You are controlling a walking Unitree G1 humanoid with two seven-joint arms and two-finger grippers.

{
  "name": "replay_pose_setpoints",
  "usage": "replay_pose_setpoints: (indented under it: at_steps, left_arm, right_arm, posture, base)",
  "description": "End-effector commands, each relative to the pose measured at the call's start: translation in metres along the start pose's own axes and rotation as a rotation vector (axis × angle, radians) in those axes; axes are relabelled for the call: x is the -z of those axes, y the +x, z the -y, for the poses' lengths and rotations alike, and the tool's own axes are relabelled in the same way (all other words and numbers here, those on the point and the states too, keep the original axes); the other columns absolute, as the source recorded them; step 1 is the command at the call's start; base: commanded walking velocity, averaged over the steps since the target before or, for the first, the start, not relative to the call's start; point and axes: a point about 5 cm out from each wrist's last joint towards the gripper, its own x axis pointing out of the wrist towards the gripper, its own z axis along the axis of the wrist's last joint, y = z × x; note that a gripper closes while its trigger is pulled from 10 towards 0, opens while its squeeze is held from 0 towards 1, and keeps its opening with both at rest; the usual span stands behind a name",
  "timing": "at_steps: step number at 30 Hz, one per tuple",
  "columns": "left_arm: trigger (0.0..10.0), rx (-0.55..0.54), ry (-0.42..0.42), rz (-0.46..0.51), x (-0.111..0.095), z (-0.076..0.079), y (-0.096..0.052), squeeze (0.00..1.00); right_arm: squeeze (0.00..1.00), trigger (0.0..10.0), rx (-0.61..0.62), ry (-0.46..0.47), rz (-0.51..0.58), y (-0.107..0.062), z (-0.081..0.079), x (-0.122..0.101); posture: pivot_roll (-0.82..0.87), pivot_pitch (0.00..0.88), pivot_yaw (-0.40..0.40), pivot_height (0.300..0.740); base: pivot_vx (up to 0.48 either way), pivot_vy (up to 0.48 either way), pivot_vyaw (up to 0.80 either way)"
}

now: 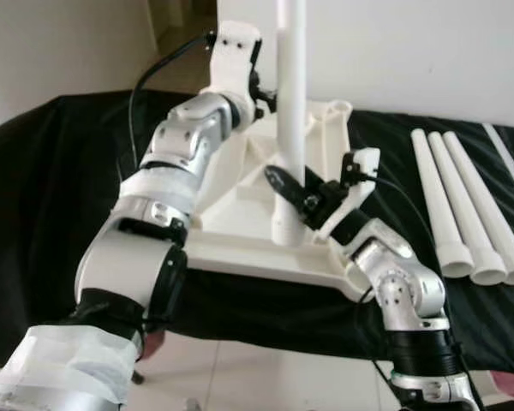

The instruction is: Building children table

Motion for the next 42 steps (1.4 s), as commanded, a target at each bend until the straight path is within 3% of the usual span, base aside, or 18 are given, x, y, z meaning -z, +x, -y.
replay_pose_setpoints:
  at_steps: [1, 19, 25, 29, 35, 36, 38, 39, 42]
  left_arm:
    - [10.0, 0.062, 0.017, 0.030, -0.014, 0.014, 0.005, 0.00]
    - [10.0, 0.136, 0.043, 0.104, -0.035, 0.039, 0.010, 0.00]
    - [10.0, 0.135, 0.061, 0.109, -0.035, 0.040, 0.009, 0.00]
    - [10.0, 0.139, -0.001, 0.108, -0.035, 0.037, 0.008, 0.00]
    - [10.0, 0.125, 0.014, 0.113, -0.035, 0.035, 0.007, 0.00]
    - [10.0, 0.106, 0.019, 0.112, -0.034, 0.031, 0.007, 0.00]
    - [10.0, 0.083, -0.061, 0.123, -0.033, 0.016, 0.001, 0.00]
    - [10.0, 0.083, -0.061, 0.123, -0.033, 0.016, 0.001, 0.00]
    - [10.0, 0.039, -0.129, 0.153, -0.030, -0.003, -0.009, 0.00]
  right_arm:
    - [0.00, 10.0, -0.010, 0.003, -0.035, 0.004, -0.003, 0.007]
    - [0.00, 10.0, -0.026, 0.010, -0.036, 0.019, -0.002, 0.015]
    - [0.00, 10.0, -0.032, 0.004, -0.026, 0.021, -0.002, 0.014]
    - [0.00, 10.0, -0.025, -0.005, -0.032, 0.019, 0.000, 0.014]
    - [0.00, 10.0, -0.025, -0.010, -0.031, 0.019, 0.000, 0.015]
    - [0.00, 10.0, -0.024, -0.015, -0.026, 0.019, 0.000, 0.015]
    - [0.00, 10.0, -0.009, -0.034, -0.017, 0.015, 0.003, 0.013]
    - [0.00, 10.0, -0.009, -0.034, -0.017, 0.015, 0.003, 0.013]
    - [0.00, 10.0, 0.029, -0.044, -0.008, 0.008, 0.010, 0.011]
  posture:
    - [0.01, 0.007, -0.007, 0.740]
    - [0.02, 0.000, -0.013, 0.740]
    - [0.02, 0.000, -0.014, 0.740]
    - [0.02, 0.000, -0.011, 0.740]
    - [0.02, 0.000, -0.011, 0.740]
    - [0.02, 0.000, -0.009, 0.740]
    - [0.01, 0.000, 0.000, 0.740]
    - [0.01, 0.000, 0.000, 0.740]
    - [0.00, 0.000, 0.005, 0.740]
  base:
    - [0.000, 0.000, 0.00]
    - [0.000, 0.000, 0.00]
    - [0.000, 0.000, 0.00]
    - [0.000, 0.000, 0.00]
    - [0.000, 0.000, 0.00]
    - [0.000, 0.000, 0.00]
    - [0.000, 0.000, 0.00]
    - [0.000, 0.000, 0.00]
    - [0.000, 0.000, 0.00]
